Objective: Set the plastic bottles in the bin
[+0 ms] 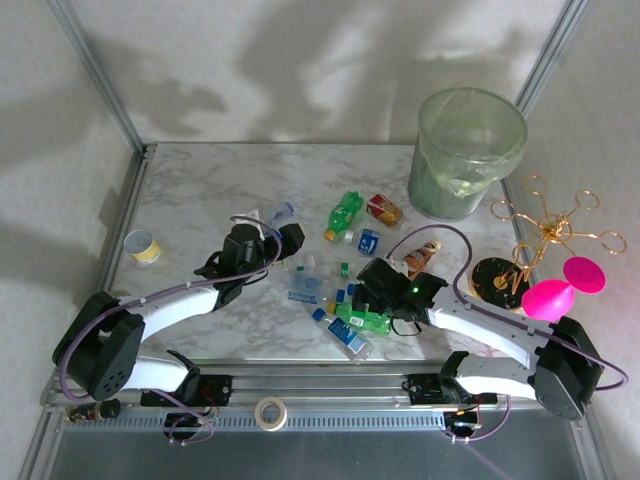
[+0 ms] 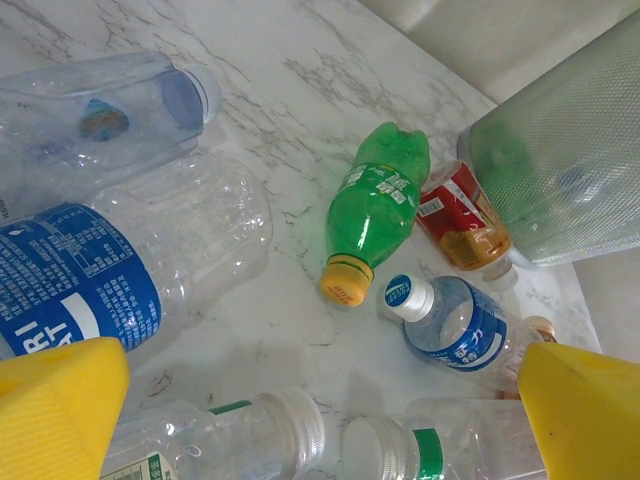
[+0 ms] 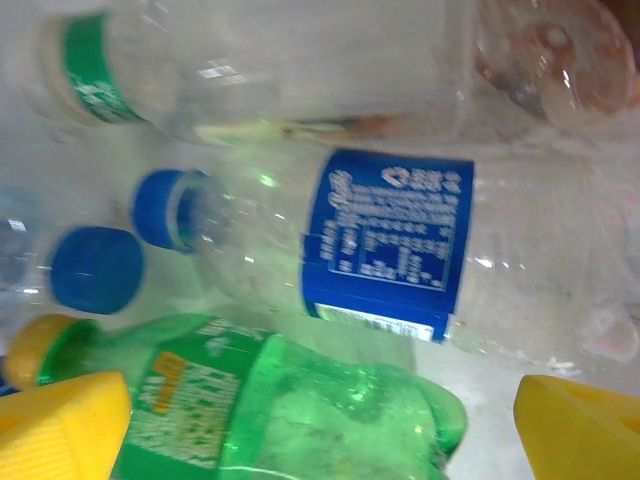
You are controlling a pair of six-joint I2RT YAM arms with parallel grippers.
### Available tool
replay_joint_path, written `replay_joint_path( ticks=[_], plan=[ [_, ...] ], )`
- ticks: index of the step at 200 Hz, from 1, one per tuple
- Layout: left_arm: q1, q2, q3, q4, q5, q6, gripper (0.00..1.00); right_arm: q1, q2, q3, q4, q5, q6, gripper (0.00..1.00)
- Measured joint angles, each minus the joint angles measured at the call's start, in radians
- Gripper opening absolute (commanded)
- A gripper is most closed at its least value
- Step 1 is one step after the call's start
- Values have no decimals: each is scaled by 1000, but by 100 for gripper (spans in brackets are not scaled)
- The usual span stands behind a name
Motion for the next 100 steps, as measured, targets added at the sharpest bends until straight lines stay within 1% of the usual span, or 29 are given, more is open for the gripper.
replay_joint_path(
  ticks=[32, 80, 100],
  plan=[
    [0, 25, 14, -3, 0, 9, 100, 1, -1, -2, -9, 16, 36, 98],
    [3, 37, 15, -18, -1, 26, 100, 5, -34, -48, 78, -64, 31, 99],
    [3, 37, 15, -21, -2, 26, 99, 33, -34, -46, 75, -71, 28, 99]
  ],
)
